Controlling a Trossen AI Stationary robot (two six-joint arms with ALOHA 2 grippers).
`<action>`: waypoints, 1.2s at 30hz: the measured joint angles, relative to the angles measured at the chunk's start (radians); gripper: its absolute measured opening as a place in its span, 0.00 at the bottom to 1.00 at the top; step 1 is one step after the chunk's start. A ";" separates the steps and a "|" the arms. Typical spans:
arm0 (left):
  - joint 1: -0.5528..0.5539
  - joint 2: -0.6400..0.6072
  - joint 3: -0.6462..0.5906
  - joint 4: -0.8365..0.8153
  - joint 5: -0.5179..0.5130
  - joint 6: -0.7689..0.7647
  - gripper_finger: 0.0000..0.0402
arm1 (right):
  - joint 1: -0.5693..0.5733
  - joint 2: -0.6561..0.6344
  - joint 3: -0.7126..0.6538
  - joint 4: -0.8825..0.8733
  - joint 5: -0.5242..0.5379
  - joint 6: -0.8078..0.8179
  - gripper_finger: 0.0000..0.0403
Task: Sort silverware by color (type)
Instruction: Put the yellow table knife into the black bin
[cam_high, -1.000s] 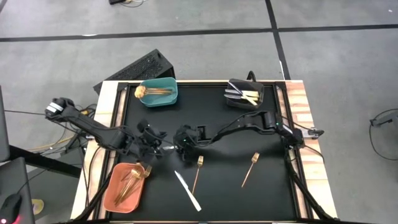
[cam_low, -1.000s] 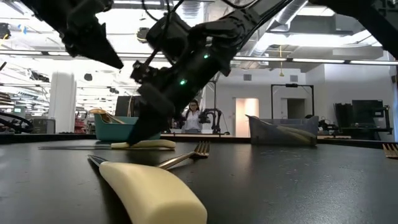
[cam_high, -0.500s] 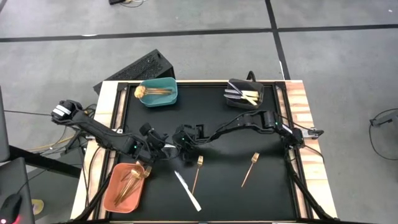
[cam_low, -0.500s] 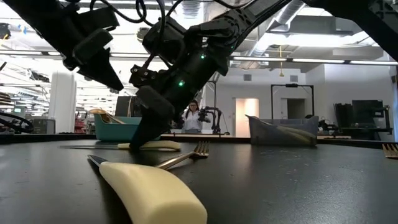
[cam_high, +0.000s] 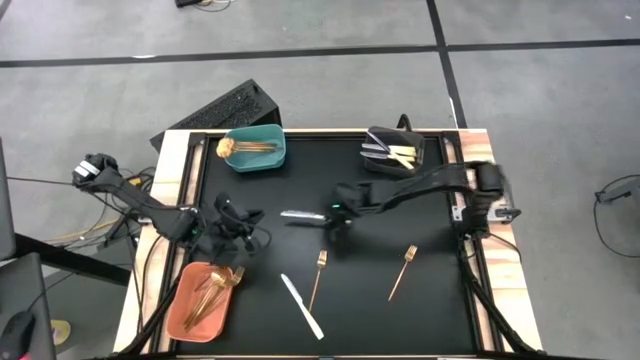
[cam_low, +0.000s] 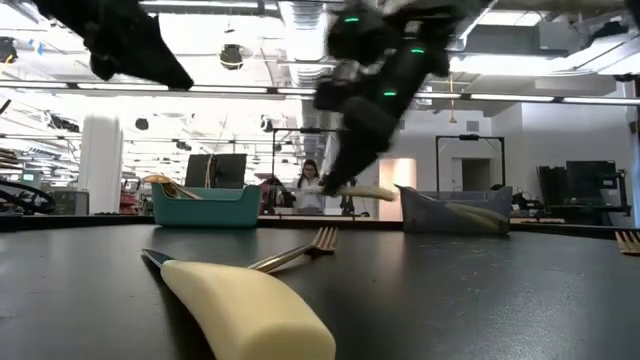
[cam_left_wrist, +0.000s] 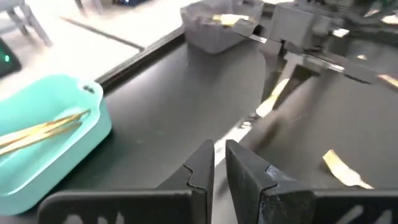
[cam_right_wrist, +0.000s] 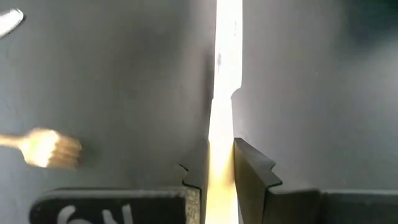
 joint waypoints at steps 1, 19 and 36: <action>-0.015 0.003 0.000 0.004 -0.023 -0.006 0.08 | -0.005 -0.054 -0.069 0.035 0.012 0.010 0.19; 0.011 0.244 0.000 0.106 0.023 0.003 0.53 | -0.270 -0.720 -0.562 0.069 0.403 -0.258 0.19; 0.030 0.311 0.000 0.216 0.063 0.051 0.53 | -0.599 -0.734 -0.594 0.081 0.219 -0.449 0.26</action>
